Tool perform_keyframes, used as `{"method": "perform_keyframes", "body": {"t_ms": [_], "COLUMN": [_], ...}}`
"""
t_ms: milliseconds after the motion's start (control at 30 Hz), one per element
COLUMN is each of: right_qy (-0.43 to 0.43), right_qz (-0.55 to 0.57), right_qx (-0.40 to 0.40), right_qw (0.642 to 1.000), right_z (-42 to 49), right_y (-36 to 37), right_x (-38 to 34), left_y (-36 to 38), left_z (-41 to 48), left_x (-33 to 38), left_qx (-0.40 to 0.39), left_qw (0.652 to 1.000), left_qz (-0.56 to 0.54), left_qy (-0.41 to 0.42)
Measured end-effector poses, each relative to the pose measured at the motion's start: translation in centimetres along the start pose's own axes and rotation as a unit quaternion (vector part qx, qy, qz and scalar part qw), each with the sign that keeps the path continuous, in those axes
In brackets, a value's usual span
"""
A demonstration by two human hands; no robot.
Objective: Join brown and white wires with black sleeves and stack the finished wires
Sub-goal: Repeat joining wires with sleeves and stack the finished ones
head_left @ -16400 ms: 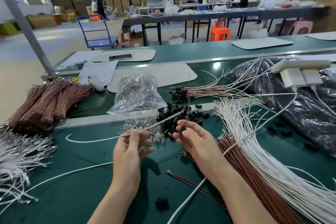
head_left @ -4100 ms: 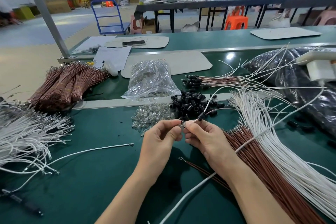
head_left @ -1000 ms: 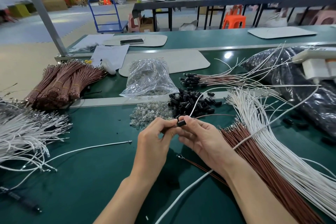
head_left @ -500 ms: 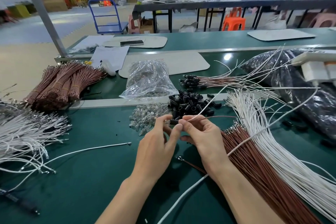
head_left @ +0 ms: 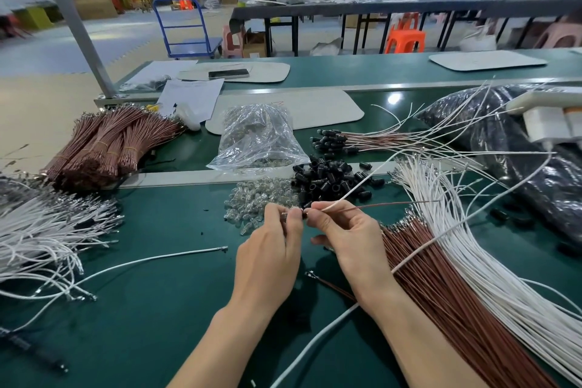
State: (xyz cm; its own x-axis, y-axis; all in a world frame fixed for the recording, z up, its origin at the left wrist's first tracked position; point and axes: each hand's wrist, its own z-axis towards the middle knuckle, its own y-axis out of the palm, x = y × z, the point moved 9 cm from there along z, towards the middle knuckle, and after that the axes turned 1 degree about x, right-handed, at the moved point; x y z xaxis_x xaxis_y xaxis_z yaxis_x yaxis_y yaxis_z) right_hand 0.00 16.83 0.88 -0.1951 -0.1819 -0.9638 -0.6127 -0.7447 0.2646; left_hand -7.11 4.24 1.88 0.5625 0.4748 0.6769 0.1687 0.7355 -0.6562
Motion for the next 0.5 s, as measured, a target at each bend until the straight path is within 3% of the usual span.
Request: {"method": "perform_keyframes", "body": {"t_ms": [500], "right_qy": [0.010], "right_qz": [-0.008], "right_qx": [-0.029], "right_qw": [0.999], "right_z": [0.33], "right_y": [0.00], "right_x": [0.80], "left_y": [0.55], "left_z": [0.23], "left_x": [0.39], "left_qx": [-0.007], "left_qw": [0.991], "left_qz": [0.132], "left_qy": [0.026]}}
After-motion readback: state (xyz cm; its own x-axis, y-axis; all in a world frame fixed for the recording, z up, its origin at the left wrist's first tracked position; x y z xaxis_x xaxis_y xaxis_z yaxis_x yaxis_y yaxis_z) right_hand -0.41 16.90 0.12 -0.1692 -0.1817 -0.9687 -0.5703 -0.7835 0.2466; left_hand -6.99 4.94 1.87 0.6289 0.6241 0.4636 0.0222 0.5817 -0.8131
